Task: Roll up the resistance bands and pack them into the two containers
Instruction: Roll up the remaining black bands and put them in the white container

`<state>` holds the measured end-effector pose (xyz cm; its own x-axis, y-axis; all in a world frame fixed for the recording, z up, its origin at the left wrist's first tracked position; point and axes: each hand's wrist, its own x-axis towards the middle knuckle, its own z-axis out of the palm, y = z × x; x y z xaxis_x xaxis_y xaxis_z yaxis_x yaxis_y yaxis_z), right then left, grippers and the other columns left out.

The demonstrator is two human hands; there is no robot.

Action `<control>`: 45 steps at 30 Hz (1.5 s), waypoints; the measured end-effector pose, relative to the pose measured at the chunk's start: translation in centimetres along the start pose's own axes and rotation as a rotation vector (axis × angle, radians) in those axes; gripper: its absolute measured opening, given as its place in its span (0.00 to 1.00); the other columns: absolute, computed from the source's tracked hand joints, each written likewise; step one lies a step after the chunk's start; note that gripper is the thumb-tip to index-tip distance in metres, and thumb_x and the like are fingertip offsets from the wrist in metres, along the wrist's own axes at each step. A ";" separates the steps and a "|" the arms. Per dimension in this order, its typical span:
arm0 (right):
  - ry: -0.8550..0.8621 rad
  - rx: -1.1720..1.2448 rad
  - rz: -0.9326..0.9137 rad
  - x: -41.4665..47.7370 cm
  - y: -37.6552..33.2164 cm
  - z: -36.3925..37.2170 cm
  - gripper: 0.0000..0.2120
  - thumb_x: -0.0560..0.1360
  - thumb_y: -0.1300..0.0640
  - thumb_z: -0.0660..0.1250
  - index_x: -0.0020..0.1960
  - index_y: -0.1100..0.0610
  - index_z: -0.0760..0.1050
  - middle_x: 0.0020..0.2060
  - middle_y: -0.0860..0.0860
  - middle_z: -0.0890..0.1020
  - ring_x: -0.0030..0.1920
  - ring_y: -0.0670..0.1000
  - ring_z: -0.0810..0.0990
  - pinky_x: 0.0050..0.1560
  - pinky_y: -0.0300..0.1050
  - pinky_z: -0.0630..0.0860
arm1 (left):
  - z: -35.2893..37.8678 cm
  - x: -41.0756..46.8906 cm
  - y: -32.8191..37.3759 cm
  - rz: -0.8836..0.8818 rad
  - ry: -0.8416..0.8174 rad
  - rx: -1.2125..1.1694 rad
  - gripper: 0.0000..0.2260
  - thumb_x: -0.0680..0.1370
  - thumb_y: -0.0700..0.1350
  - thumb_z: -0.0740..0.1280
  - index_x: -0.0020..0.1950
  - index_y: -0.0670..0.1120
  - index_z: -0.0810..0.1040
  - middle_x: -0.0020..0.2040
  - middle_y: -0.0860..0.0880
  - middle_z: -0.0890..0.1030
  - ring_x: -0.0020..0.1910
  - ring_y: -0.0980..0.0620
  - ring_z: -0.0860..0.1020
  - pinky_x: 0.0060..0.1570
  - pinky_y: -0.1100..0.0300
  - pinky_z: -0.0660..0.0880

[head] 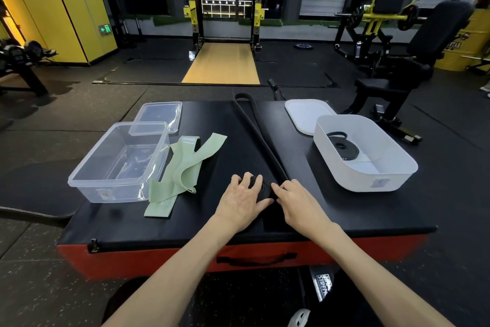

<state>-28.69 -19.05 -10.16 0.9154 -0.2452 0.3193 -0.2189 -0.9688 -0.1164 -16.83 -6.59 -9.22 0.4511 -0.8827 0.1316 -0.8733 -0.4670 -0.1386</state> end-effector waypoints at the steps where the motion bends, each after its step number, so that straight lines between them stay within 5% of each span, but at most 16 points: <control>1: -0.023 -0.001 0.005 0.0 0.0 -0.1 0.20 0.75 0.64 0.66 0.67 0.63 0.70 0.45 0.55 0.77 0.46 0.54 0.72 0.42 0.42 0.70 | 0.0 0.0 0.1 -0.011 0.003 -0.012 0.32 0.80 0.64 0.48 0.78 0.46 0.52 0.72 0.44 0.62 0.59 0.43 0.65 0.66 0.56 0.61; 5: -0.065 -0.024 0.028 0.3 -0.3 0.0 0.21 0.79 0.60 0.61 0.70 0.63 0.65 0.50 0.55 0.76 0.49 0.54 0.70 0.44 0.44 0.72 | -0.4 -0.4 0.4 -0.027 0.030 -0.002 0.32 0.81 0.63 0.48 0.78 0.45 0.50 0.74 0.43 0.60 0.62 0.44 0.64 0.66 0.56 0.59; 9: 0.042 -0.109 -0.027 0.0 -0.5 0.5 0.25 0.66 0.62 0.76 0.61 0.64 0.76 0.38 0.53 0.76 0.37 0.50 0.73 0.35 0.38 0.73 | -0.2 -0.3 0.3 -0.007 -0.013 -0.039 0.34 0.79 0.66 0.47 0.78 0.47 0.48 0.75 0.44 0.57 0.61 0.43 0.65 0.65 0.54 0.64; 14: 0.127 -0.148 -0.084 0.3 -0.1 0.8 0.22 0.64 0.62 0.77 0.57 0.63 0.78 0.35 0.51 0.75 0.33 0.51 0.73 0.29 0.42 0.69 | -2.2 1.2 -3.4 0.271 -0.226 -0.110 0.37 0.78 0.65 0.56 0.79 0.48 0.46 0.78 0.46 0.48 0.70 0.41 0.60 0.69 0.49 0.63; 20: 0.130 -0.127 -0.130 -0.3 0.9 0.3 0.21 0.69 0.59 0.72 0.62 0.58 0.76 0.40 0.48 0.77 0.39 0.52 0.76 0.37 0.46 0.67 | -2.6 3.8 -4.6 0.502 -0.337 -0.179 0.36 0.78 0.60 0.63 0.79 0.47 0.50 0.78 0.46 0.54 0.74 0.48 0.58 0.73 0.56 0.54; 24: 0.028 -0.084 -0.128 -0.9 2.1 -0.4 0.24 0.74 0.58 0.64 0.69 0.52 0.70 0.44 0.46 0.75 0.47 0.50 0.74 0.45 0.48 0.70 | -1.3 3.3 -5.0 0.472 -0.264 -0.228 0.35 0.78 0.62 0.60 0.79 0.49 0.52 0.75 0.50 0.58 0.72 0.49 0.61 0.71 0.56 0.59; 27: -0.008 -0.081 -0.127 -0.7 2.5 -0.3 0.26 0.74 0.62 0.66 0.71 0.54 0.67 0.45 0.48 0.74 0.45 0.51 0.71 0.39 0.45 0.70 | -0.7 2.4 -4.7 0.426 -0.186 -0.213 0.34 0.78 0.63 0.58 0.79 0.49 0.51 0.75 0.49 0.58 0.70 0.48 0.62 0.70 0.54 0.61; 33: 0.082 -0.072 -0.063 0.2 2.0 0.4 0.10 0.72 0.62 0.71 0.52 0.62 0.76 0.38 0.53 0.76 0.40 0.54 0.72 0.39 0.52 0.76 | -0.2 1.4 -3.6 0.278 -0.080 -0.191 0.35 0.78 0.65 0.55 0.78 0.47 0.53 0.74 0.48 0.60 0.66 0.46 0.64 0.69 0.55 0.61; 45: 0.128 -0.088 -0.029 0.5 0.9 1.7 0.24 0.64 0.68 0.75 0.59 0.64 0.77 0.37 0.53 0.77 0.38 0.53 0.74 0.37 0.43 0.75 | -0.3 0.2 0.0 -0.022 0.008 0.021 0.36 0.79 0.66 0.50 0.77 0.42 0.54 0.68 0.42 0.68 0.58 0.45 0.69 0.63 0.55 0.65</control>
<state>-27.90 -20.00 -11.68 0.8723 -0.2144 0.4395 -0.2271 -0.9736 -0.0242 -16.79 -6.75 -8.86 0.4690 -0.8717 0.1423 -0.8590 -0.4876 -0.1562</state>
